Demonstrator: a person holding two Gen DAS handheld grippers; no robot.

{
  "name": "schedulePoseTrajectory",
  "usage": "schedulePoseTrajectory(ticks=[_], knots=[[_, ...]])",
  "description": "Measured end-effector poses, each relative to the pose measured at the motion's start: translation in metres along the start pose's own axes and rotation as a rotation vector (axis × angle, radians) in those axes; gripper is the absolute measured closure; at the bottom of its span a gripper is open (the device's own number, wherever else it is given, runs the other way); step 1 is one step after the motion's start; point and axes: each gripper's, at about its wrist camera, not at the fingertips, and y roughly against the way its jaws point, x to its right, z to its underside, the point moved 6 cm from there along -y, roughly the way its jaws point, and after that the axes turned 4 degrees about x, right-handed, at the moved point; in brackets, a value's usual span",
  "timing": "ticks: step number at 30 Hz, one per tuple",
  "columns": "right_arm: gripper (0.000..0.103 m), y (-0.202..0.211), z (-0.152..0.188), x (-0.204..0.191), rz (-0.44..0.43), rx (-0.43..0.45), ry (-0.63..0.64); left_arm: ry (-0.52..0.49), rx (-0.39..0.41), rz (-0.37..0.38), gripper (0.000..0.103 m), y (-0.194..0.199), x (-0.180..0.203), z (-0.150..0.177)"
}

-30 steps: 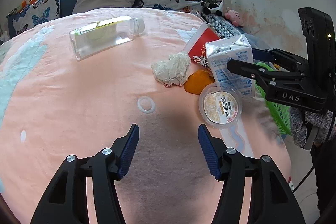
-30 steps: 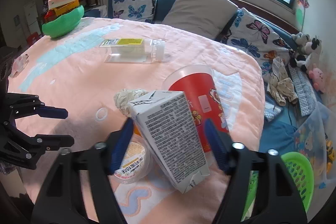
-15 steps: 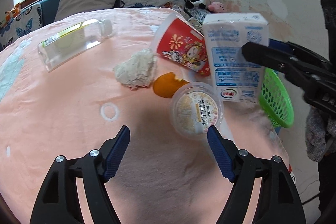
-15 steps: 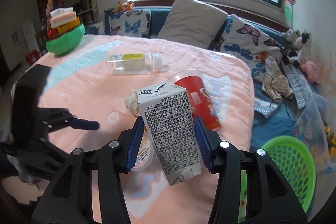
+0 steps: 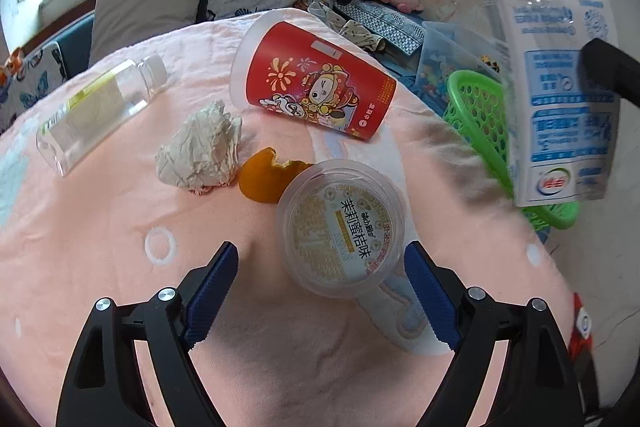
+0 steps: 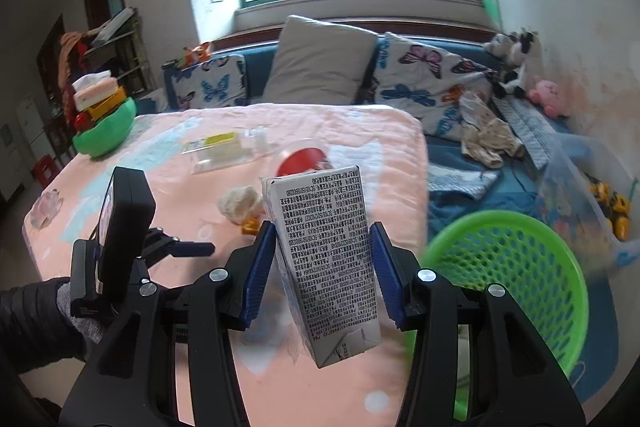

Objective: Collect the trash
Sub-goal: 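Drop the milk carton into the basket with the right tool while the left tool grasps the round clear cup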

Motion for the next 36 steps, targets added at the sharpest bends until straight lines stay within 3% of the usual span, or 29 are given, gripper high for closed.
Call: schedulePoseTrajectory(ticks=[7, 11, 16, 28, 36], knots=[[0.054, 0.013, 0.015, 0.042, 0.105, -0.002, -0.086, 0.014, -0.03, -0.037, 0.021, -0.013, 0.005, -0.004], [0.054, 0.016, 0.025, 0.069, 0.168, -0.014, -0.126, 0.035, -0.04, -0.037, 0.04, -0.016, 0.005, -0.006], [0.054, 0.016, 0.039, 0.105, 0.245, -0.034, -0.185, 0.024, -0.027, -0.041, 0.04, -0.011, 0.007, -0.006], [0.053, 0.005, 0.076, 0.173, 0.37, -0.09, -0.318, 0.021, 0.029, 0.05, 0.04, 0.021, 0.023, -0.024], [0.048, 0.015, 0.089, 0.19, 0.384, -0.078, -0.385, -0.004, 0.054, 0.124, 0.04, 0.028, 0.057, -0.05]])
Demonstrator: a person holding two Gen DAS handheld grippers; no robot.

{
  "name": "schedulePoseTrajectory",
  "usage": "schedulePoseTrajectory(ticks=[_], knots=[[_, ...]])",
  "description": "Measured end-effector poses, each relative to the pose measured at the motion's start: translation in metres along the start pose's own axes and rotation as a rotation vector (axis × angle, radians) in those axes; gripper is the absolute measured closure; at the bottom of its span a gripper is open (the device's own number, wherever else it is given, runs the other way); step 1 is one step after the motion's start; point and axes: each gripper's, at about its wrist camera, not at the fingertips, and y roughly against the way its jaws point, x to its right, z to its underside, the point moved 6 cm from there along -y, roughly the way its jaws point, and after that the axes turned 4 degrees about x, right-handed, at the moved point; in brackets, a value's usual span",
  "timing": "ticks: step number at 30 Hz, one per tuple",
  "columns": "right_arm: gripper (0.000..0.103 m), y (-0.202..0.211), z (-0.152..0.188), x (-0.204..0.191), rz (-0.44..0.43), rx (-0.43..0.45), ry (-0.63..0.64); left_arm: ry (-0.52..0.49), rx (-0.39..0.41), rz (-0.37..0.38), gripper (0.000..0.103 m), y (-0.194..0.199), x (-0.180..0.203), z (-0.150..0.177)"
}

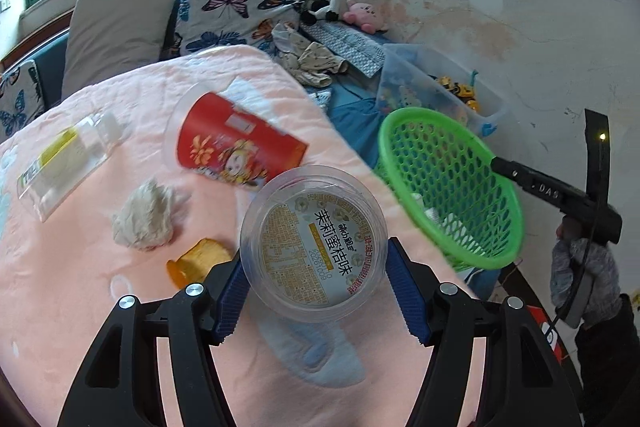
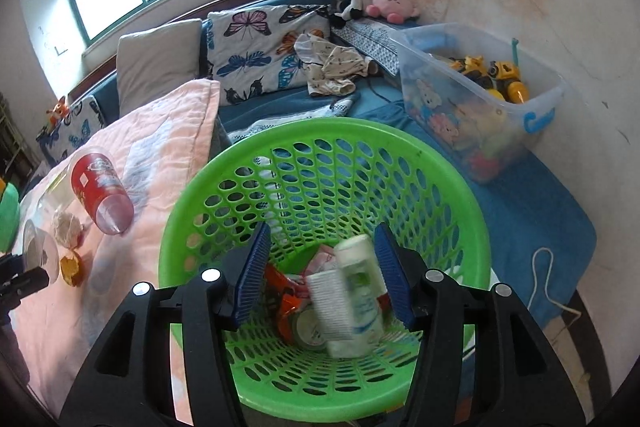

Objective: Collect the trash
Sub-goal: 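Carry the round clear cup over the basket and open the left tool, then grasp the crumpled white tissue with the left tool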

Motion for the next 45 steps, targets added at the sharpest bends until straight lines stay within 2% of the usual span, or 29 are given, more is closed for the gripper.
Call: schedulePoseTrajectory(ticks=[4, 14, 25, 27, 29, 32, 35, 41, 45], knots=[[0.047, 0.016, 0.001, 0.004, -0.011, 0.025, -0.005, -0.033, 0.004, 0.044, 0.04, -0.008, 0.025, -0.014], [0.034, 0.057, 0.006, 0.019, -0.003, 0.099, -0.017, -0.079, -0.03, 0.125, 0.04, -0.043, 0.082, -0.036], [0.032, 0.068, 0.024, 0.035, -0.01, 0.096, -0.062, -0.096, -0.068, 0.181, 0.04, -0.069, 0.123, -0.039], [0.032, 0.069, 0.026, 0.036, -0.013, 0.097, -0.068, -0.092, -0.072, 0.194, 0.035, -0.072, 0.127, -0.039], [0.031, 0.071, 0.028, 0.035, -0.014, 0.098, -0.071, -0.09, -0.07, 0.193, 0.029, -0.073, 0.128, -0.04], [0.031, 0.074, 0.031, 0.034, -0.017, 0.098, -0.071, -0.083, -0.065, 0.216, 0.025, -0.071, 0.128, -0.039], [0.031, 0.077, 0.032, 0.03, -0.023, 0.1, -0.068, -0.088, -0.054, 0.211, 0.025, -0.064, 0.125, -0.037], [0.029, 0.084, 0.032, 0.014, -0.051, 0.11, -0.047, -0.106, -0.013, 0.146, 0.025, -0.041, 0.103, -0.031], [0.028, 0.083, 0.031, 0.0, -0.071, 0.11, -0.028, -0.091, 0.006, 0.082, 0.025, -0.026, 0.073, -0.024]])
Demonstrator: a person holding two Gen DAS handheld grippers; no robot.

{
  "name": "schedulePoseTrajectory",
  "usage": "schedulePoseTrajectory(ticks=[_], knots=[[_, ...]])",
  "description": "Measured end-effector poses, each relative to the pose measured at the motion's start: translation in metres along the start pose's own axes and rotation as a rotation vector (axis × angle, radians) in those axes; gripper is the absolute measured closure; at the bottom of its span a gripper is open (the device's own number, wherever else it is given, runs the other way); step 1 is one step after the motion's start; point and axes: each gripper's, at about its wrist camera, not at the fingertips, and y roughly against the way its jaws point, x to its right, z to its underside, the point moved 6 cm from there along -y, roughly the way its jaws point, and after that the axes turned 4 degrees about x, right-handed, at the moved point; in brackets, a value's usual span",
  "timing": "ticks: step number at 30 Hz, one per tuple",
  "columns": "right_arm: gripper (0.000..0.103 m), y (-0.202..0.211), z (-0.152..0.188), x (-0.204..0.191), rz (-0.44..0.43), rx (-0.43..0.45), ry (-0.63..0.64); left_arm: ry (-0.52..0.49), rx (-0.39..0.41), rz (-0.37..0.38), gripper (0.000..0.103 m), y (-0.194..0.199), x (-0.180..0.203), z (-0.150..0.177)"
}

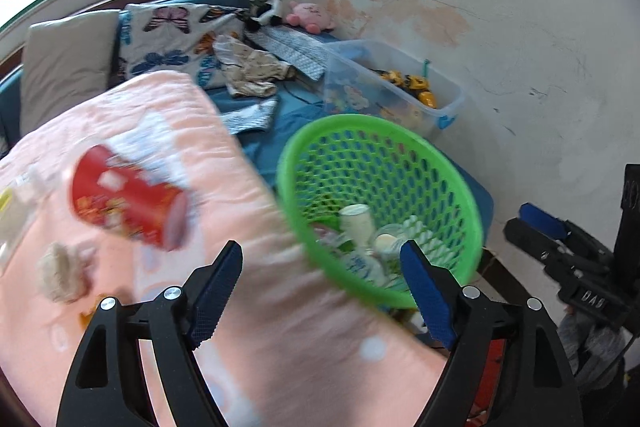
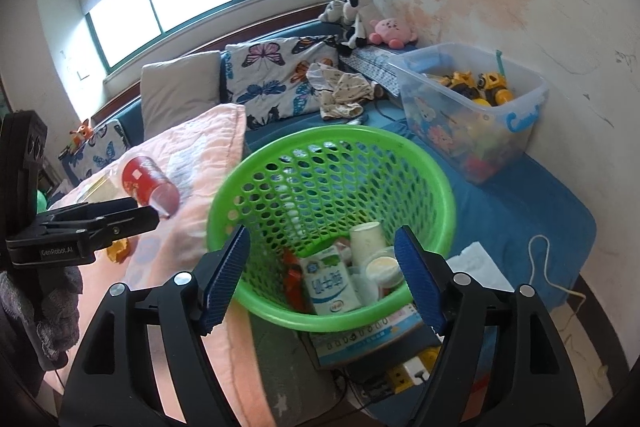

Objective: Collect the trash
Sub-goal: 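Grasp the crumpled white tissue with the left tool, then grasp the orange peel with the right tool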

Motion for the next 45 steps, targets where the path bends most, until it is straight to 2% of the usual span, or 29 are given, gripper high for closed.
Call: schedulePoseTrajectory(ticks=[6, 14, 19, 30, 32, 36, 38, 45], knots=[[0.027, -0.004, -0.003, -0.022, -0.034, -0.002, 0.027, 0.057, 0.013, -0.098, 0.025, 0.019, -0.05, 0.011], [0.026, -0.016, -0.002, -0.054, -0.079, -0.024, 0.07, 0.173, 0.042, -0.317, 0.025, 0.041, -0.137, 0.024], [0.026, -0.023, 0.002, -0.077, -0.112, -0.041, 0.096, 0.301, 0.017, -0.37, 0.025, 0.04, -0.186, 0.031], [0.026, -0.044, 0.01, -0.128, -0.189, -0.087, 0.165, 0.415, -0.051, -0.334, 0.025, 0.004, -0.218, 0.037], [0.026, -0.048, 0.011, -0.136, -0.204, -0.099, 0.177, 0.437, -0.055, -0.323, 0.031, 0.0, -0.224, 0.039], [0.026, -0.056, 0.017, -0.155, -0.231, -0.124, 0.21, 0.471, -0.055, -0.267, 0.05, -0.004, -0.229, 0.041], [0.026, -0.061, 0.021, -0.168, -0.248, -0.138, 0.23, 0.469, -0.042, -0.254, 0.054, -0.002, -0.229, 0.04], [0.026, -0.076, 0.032, -0.208, -0.305, -0.18, 0.297, 0.471, 0.005, -0.25, 0.057, 0.024, -0.234, 0.038]])
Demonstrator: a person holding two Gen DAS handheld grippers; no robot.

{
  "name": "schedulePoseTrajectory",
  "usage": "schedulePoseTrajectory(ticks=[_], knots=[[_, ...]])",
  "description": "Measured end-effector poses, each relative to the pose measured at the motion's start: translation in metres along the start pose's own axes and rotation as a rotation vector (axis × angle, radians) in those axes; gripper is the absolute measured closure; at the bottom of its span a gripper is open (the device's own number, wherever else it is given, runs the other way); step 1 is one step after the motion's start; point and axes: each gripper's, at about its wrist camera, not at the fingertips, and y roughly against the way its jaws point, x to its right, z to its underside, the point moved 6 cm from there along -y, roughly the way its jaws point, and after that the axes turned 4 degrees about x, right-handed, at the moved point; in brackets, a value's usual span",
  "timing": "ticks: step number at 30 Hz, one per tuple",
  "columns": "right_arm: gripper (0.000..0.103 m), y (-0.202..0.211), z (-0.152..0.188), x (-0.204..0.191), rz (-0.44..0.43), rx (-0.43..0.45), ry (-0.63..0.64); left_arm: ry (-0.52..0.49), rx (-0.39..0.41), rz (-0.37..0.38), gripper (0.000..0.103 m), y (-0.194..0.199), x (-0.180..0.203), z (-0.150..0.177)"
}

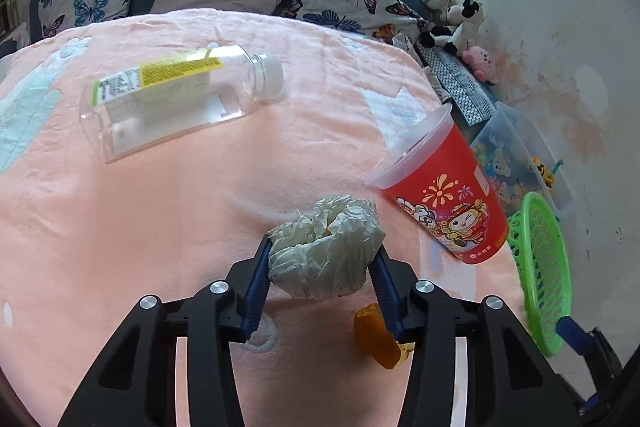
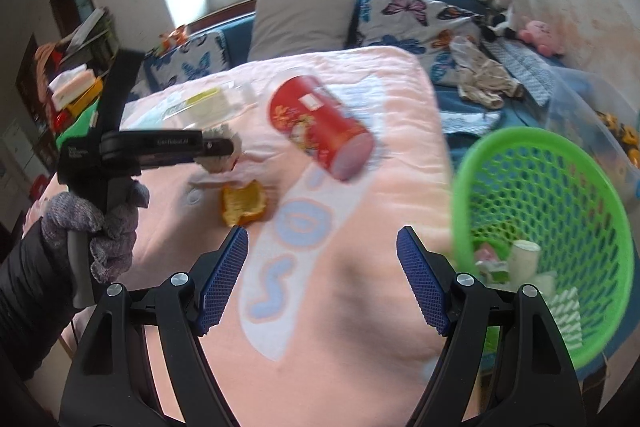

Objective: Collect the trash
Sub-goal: 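Grasp the orange peel with the right tool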

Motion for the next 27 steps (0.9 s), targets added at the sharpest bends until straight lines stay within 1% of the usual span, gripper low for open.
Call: schedulePoseTrajectory(ticks=[8, 13, 19, 22, 24, 27], knots=[[0.026, -0.039, -0.003, -0.041, -0.076, -0.062, 0.057, -0.012, 0.061, 0.007, 0.057, 0.043, -0.012, -0.004], [0.029, -0.063, -0.006, -0.059, -0.103, -0.091, 0.079, -0.014, 0.082, -0.008, 0.057, 0.061, -0.025, -0.005], [0.034, -0.094, -0.006, -0.069, -0.086, -0.123, 0.094, -0.009, 0.097, -0.012, 0.057, 0.074, -0.037, -0.003], [0.035, -0.107, -0.005, -0.069, -0.083, -0.142, 0.091, -0.011, 0.099, -0.012, 0.057, 0.076, -0.04, -0.002], [0.04, -0.113, -0.003, -0.07, -0.074, -0.152, 0.101, -0.01, 0.099, -0.012, 0.057, 0.076, -0.041, -0.001], [0.041, -0.12, 0.0, -0.071, -0.065, -0.163, 0.106, -0.01, 0.095, -0.012, 0.057, 0.076, -0.043, 0.0]])
